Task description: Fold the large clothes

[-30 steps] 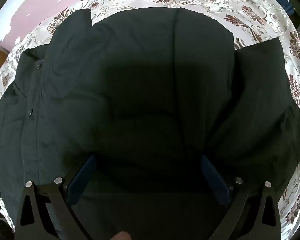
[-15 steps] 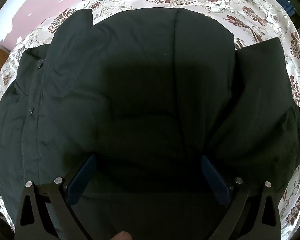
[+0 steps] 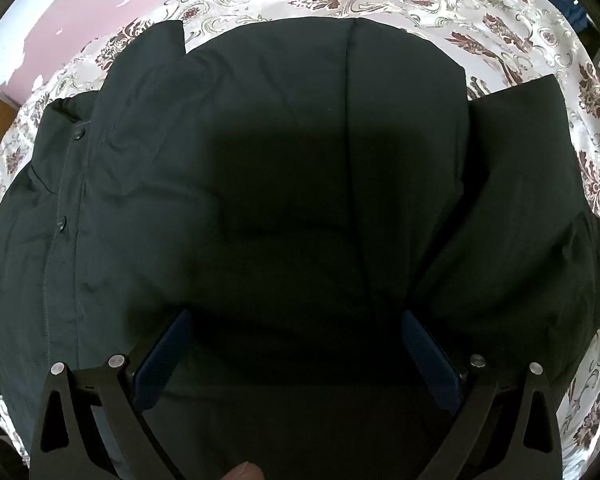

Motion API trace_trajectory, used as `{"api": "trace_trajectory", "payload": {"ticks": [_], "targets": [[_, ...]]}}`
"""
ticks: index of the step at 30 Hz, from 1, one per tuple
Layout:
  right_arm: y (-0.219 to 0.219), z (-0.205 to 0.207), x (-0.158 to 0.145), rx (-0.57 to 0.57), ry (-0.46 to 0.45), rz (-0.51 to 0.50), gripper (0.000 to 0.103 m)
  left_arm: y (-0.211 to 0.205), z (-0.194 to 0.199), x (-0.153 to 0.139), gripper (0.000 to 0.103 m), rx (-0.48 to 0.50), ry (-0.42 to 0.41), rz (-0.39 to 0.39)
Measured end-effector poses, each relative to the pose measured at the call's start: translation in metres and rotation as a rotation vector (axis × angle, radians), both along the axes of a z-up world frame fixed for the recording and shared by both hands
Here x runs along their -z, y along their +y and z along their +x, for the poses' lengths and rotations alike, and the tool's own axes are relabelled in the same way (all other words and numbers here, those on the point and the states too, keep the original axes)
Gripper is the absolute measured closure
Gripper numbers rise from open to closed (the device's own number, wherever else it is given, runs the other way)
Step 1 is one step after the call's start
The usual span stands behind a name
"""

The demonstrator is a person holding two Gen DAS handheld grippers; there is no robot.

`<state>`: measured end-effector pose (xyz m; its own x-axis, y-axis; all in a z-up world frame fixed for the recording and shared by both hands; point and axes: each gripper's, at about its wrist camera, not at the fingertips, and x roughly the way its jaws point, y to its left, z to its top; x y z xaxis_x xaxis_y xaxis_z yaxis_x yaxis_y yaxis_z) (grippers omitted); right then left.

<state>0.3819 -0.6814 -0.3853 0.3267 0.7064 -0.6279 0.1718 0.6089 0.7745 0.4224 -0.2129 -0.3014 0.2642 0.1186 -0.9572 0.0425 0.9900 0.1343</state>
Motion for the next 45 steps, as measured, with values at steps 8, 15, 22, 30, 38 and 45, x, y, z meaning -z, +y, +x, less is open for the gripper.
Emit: {"api": "trace_trajectory", "payload": {"ticks": [8,15,22,30,38,45], "targets": [[-0.008,-0.03,-0.052,-0.049,-0.116,-0.079,0.095,-0.006,0.006,0.0,0.0,-0.03,0.022,0.014],[-0.02,-0.054,-0.149,-0.045,-0.238,-0.059,0.096,-0.009,0.01,0.002,0.0,-0.051,0.03,0.018],[-0.017,-0.069,-0.206,-0.079,-0.251,-0.125,0.097,-0.008,0.01,0.003,0.0,-0.092,-0.014,-0.015],[-0.013,-0.13,-0.188,0.064,-0.086,-0.189,0.097,-0.001,0.011,0.001,0.0,-0.061,-0.022,-0.066],[0.004,-0.155,-0.23,0.109,-0.096,-0.254,0.097,-0.006,0.023,0.002,0.0,-0.039,-0.031,-0.052],[0.024,-0.156,-0.274,0.108,-0.133,-0.292,0.097,0.007,0.025,-0.007,0.0,-0.032,0.008,-0.096]]}}
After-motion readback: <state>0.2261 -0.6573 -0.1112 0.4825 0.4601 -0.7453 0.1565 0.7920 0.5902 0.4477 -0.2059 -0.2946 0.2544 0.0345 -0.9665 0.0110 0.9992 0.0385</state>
